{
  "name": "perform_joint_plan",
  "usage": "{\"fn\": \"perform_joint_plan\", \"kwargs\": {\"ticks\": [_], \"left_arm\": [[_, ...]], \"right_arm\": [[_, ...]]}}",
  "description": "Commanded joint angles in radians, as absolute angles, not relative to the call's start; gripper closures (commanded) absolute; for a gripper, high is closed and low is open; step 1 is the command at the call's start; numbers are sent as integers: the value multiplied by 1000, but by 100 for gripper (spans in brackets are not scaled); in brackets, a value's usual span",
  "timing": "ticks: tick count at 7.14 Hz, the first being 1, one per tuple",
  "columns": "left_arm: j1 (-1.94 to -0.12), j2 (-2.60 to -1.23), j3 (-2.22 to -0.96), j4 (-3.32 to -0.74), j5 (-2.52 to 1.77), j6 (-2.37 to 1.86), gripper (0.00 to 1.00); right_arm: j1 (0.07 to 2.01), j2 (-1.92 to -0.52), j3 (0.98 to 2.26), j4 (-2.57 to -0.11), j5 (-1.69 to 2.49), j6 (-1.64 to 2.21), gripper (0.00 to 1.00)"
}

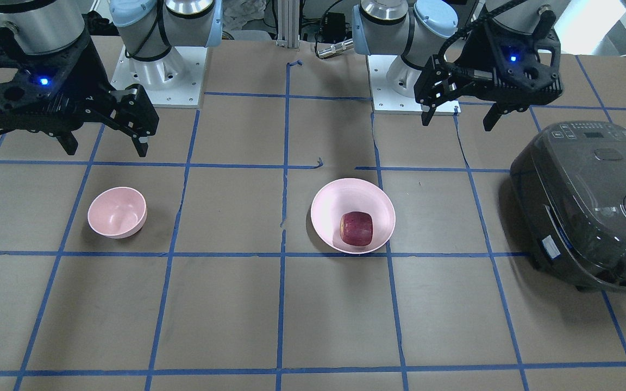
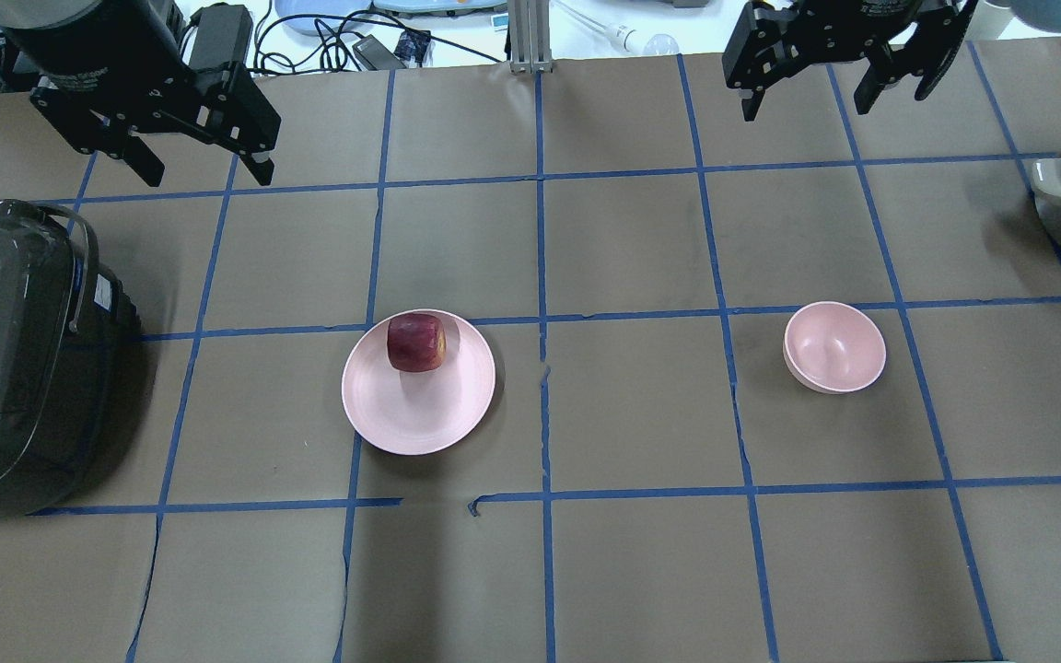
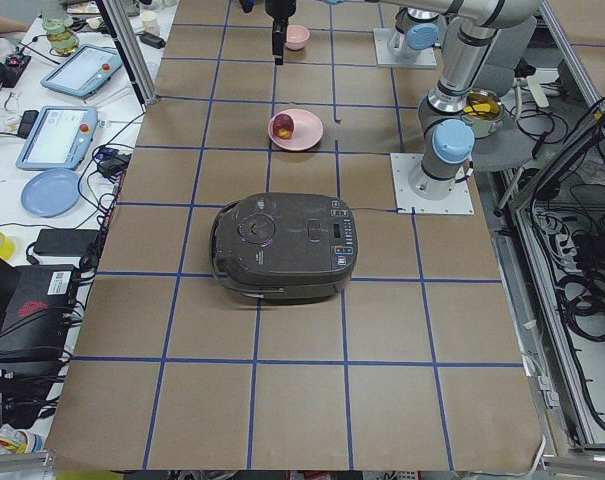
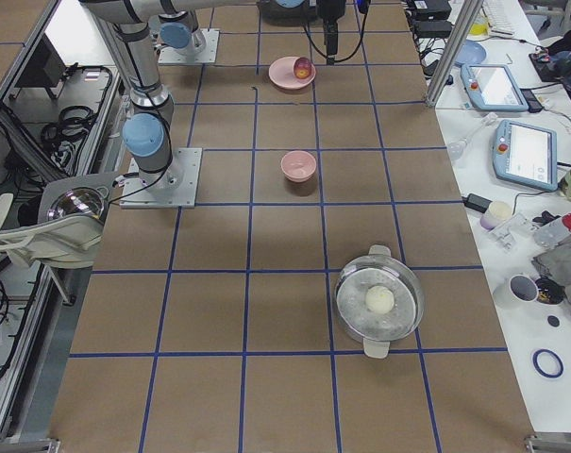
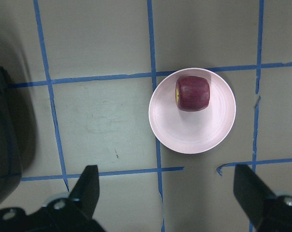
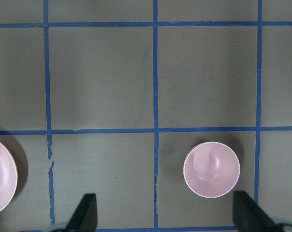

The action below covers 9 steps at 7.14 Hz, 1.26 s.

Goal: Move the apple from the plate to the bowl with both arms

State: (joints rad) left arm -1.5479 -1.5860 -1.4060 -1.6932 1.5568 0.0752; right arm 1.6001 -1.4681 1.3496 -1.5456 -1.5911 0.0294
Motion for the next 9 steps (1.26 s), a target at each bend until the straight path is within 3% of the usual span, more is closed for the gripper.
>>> {"fn": "perform_joint_plan", "kwargs": {"ticks": [1, 9], "left_arm": [[-1548, -1588, -1414, -1661, 1555, 77, 0], [-1548, -1586, -1411, -1660, 1560, 74, 0]], "right_arm": [[1601, -1468, 1350, -1549, -1592, 29, 0], [1589, -1466, 1351, -1548, -1592, 25, 0]]}}
